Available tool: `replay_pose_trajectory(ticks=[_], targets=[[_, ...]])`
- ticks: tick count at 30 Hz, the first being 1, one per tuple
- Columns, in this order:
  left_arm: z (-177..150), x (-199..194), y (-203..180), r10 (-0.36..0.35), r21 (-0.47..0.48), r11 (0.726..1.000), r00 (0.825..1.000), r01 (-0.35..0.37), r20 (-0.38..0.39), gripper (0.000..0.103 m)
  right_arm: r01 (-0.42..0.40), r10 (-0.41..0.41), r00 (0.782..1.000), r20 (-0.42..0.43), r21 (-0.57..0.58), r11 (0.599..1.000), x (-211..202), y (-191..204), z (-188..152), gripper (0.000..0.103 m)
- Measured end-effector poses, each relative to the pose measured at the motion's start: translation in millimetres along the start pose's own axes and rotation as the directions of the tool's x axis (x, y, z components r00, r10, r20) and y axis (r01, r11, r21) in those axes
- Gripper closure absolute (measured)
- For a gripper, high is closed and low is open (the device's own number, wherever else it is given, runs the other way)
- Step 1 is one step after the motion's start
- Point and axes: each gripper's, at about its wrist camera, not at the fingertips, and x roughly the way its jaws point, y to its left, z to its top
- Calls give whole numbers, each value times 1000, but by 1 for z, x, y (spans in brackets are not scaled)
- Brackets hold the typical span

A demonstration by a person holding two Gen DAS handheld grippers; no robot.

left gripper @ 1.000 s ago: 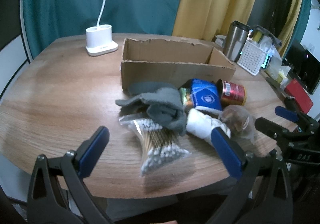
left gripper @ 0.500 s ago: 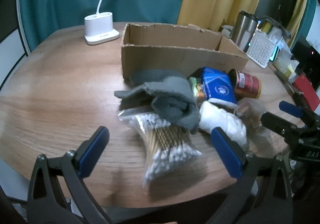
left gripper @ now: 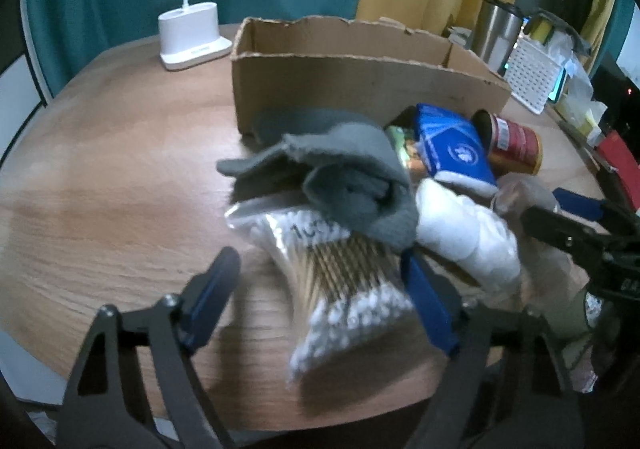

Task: Organize objects
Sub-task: 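Grasp the cotton swab bag with the left tool while the right tool grasps the plastic snack bag, then lift both bags and carry them over the cardboard box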

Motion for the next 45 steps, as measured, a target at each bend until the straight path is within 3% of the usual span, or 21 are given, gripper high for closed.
replay_pose_trajectory(ticks=[2, 4, 14, 26, 45], targets=[[-1, -1, -1, 0, 5, 1000, 1000, 0, 2, 25, -15, 15, 1000, -13, 6, 1000, 4, 0, -2, 12], [-1, -2, -1, -17, 7, 1000, 1000, 17, -1, 41, -30, 30, 999, -25, 3, 1000, 5, 1, -4, 20], [-5, -11, 2, -47, -9, 999, 999, 47, 7, 50, -69, 69, 997, -27, -17, 997, 1, 10, -8, 41], [-10, -28, 7, -64, -27, 998, 997, 65, 32, 54, -49, 51, 998, 28, -48, 998, -24, 18, -4, 44], [3, -74, 18, -35, -34, 999, 989, 40, 146, 55, -32, 38, 996, 76, -73, 997, -45, 22, 1, 44]])
